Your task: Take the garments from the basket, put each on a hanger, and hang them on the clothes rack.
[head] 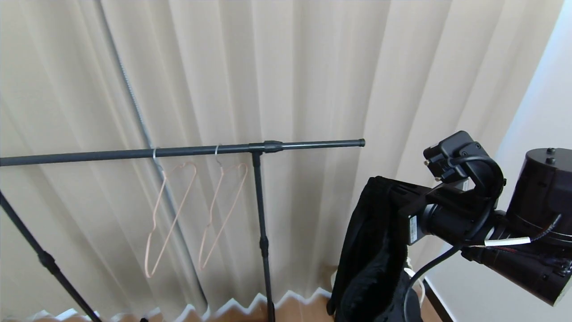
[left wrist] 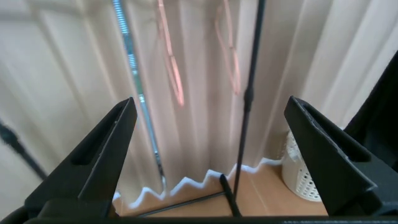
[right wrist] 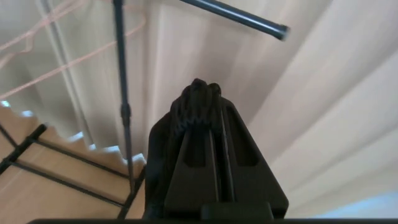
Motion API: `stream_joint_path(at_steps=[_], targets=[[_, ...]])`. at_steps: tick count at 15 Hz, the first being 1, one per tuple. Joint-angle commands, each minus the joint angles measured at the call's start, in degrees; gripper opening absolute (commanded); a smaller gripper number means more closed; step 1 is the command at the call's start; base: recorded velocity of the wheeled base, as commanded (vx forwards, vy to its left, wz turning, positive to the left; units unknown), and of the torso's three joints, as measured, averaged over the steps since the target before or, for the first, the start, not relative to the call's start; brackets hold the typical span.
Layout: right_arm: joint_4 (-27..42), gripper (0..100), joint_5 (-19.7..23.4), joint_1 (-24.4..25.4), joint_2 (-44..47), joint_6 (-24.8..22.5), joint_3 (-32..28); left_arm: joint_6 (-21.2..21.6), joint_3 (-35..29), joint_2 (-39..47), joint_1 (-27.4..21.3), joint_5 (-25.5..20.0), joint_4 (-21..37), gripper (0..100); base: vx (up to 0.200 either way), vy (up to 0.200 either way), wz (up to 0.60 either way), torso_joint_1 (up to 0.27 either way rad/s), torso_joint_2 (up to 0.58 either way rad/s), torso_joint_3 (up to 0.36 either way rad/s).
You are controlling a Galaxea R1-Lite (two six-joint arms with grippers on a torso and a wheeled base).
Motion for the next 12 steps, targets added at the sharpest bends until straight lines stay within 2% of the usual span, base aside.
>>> stream_joint_path(at_steps=[1,2,5,8,11,12], targets=[[0.1,0,0.0,-0.3,0.2,0.0,0.1,0.0,0.0,0.2,0.0,0.0,0.0,100,0.0,0.0,0.0,0.0,0.0,0.0],[0.0,0,0.0,-0.5,0.2,-0.1,0.1,0.0,0.0,0.2,0.0,0.0,0.0,100,0.0,0.0,0.0,0.0,0.0,0.0],[0.0,0,0.0,-0.7,0.2,-0.1,0.1,0.0,0.0,0.2,0.0,0.0,0.0,100,-0.2,0.0,0.0,0.012,0.01,0.004],[0.0,0,0.0,-0.8,0.0,-2.1,0.7,0.1,0.0,0.2,0.0,-0.1,0.0,100,0.0,0.2,0.0,-0.009,0.0,-0.001],[0.0,0,0.0,-0.8,-0.1,-2.1,0.9,0.1,0.0,0.2,0.0,-0.1,0.0,100,0.0,0.2,0.0,0.004,0.0,0.001],[0.0,0,0.0,-0.8,-0.2,-2.1,0.9,0.1,0.0,0.2,0.0,-0.1,0.0,100,-0.2,0.0,0.0,0.022,0.0,-0.002]])
